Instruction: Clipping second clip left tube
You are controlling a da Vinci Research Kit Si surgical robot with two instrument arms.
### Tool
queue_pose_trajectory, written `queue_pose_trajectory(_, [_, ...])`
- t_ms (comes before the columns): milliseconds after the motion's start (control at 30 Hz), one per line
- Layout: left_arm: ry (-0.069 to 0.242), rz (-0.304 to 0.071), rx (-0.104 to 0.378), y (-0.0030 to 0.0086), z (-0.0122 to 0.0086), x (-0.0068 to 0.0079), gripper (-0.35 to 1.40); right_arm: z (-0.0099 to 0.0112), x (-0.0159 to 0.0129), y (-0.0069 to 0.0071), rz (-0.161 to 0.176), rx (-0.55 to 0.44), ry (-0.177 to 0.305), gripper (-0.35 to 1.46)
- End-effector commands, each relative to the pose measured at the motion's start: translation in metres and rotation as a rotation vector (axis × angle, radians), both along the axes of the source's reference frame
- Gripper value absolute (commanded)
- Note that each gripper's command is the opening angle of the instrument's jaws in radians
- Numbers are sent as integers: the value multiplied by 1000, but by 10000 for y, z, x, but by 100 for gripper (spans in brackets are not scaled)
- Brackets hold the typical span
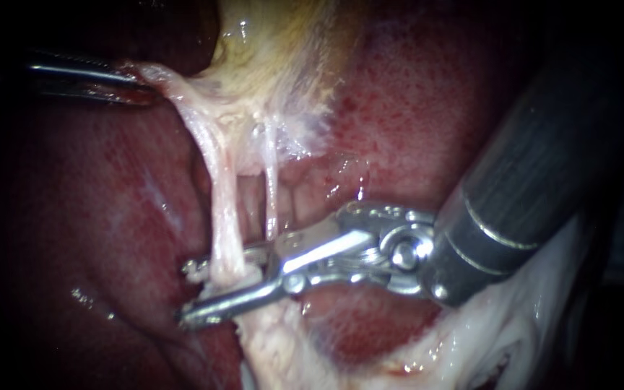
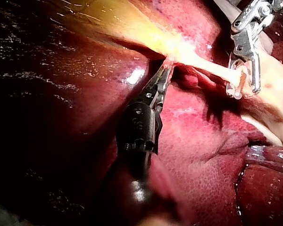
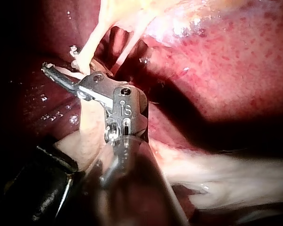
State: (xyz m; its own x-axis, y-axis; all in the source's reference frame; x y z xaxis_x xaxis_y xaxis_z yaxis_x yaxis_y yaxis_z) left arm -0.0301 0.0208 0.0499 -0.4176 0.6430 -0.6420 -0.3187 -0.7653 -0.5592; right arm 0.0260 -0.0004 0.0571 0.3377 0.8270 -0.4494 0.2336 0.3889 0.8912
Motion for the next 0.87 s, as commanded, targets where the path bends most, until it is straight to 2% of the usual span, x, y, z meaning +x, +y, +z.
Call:
queue_pose_trajectory(33, [0, 0, 0, 0, 0, 0, -35, -1, -1, 1, 2, -1, -1, 13])
queue_pose_trajectory(200, [0, 0, 0, 0, 1, 0, -35, -3, -4, 2, 1, 6, -2, -24])
queue_pose_trajectory(300, [0, 0, 0, 0, 1, 0, -35, -3, -5, 3, 1, 7, -2, -35])
queue_pose_trajectory(567, [0, -1, 0, 1, 1, -1, -35, -4, -5, 2, -10, 51, -37, -35])
queue_pose_trajectory(867, [1, -1, 0, 1, 2, -2, -35, -2, -5, 2, -9, 50, -38, -35])
